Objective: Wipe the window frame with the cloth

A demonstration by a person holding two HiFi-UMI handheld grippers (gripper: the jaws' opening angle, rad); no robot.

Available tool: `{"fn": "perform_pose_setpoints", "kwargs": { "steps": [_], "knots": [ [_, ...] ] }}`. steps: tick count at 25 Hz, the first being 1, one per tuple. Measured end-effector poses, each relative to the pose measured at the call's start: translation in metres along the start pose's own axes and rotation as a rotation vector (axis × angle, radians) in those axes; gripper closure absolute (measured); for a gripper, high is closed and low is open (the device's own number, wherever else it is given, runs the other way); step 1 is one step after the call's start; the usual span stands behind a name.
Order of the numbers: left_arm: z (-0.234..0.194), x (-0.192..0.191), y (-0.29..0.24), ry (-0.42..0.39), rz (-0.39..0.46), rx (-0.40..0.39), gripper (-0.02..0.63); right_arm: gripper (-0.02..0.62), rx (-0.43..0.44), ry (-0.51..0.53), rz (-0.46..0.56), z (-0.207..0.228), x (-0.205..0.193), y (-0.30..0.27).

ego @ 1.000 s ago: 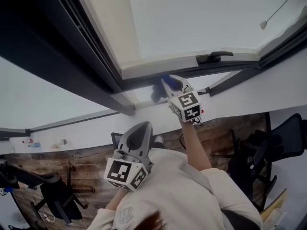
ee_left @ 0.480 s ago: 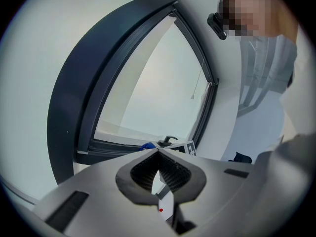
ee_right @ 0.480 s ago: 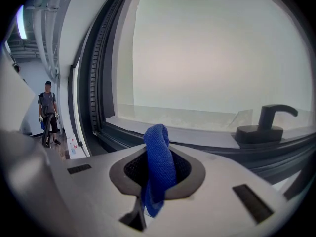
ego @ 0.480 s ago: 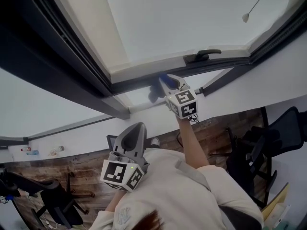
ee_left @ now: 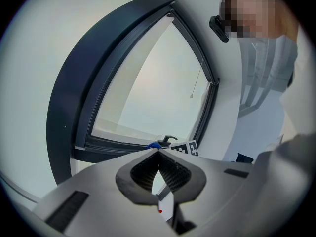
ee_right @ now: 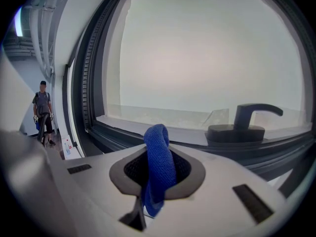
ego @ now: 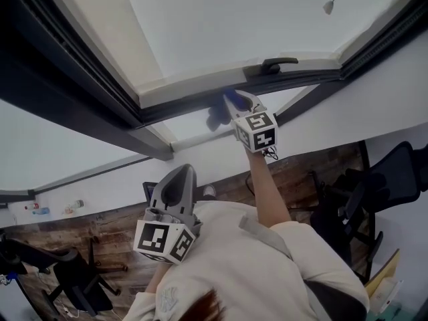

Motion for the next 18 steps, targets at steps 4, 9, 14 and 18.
{"fn": "perform_pose_setpoints", "kwargs": {
  "steps": [4, 9, 14, 18],
  "knots": [
    [0.002, 0.000, 0.000, -0.002, 0.005, 0.001, 0.601, 0.546, -0.012, -0.005, -0.006, 0.008, -0.004, 0.002],
    [0.004, 0.000, 0.001, -0.004, 0.007, 0.002, 0.600, 0.546, -0.032, -0.010, -0.008, 0.014, -0.004, 0.006],
    [0.002, -0.001, 0.004, -0.003, 0.015, 0.010, 0.601, 0.546, -0.059, -0.021, 0.000, 0.023, -0.006, 0.009],
    [0.000, 0.000, 0.007, 0.002, 0.022, 0.020, 0.601, 0.546, -0.078, -0.025, 0.002, 0.029, -0.007, 0.011]
  ]
}}
Point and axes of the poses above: the fingertips, and each gripper's own axes: y backward along the fingers, z to its right, x out of its top, the point moved 4 cm from there along y, backward along the fingers, and after that the axes turned 1 degree about -x, right-handed, at the moved point
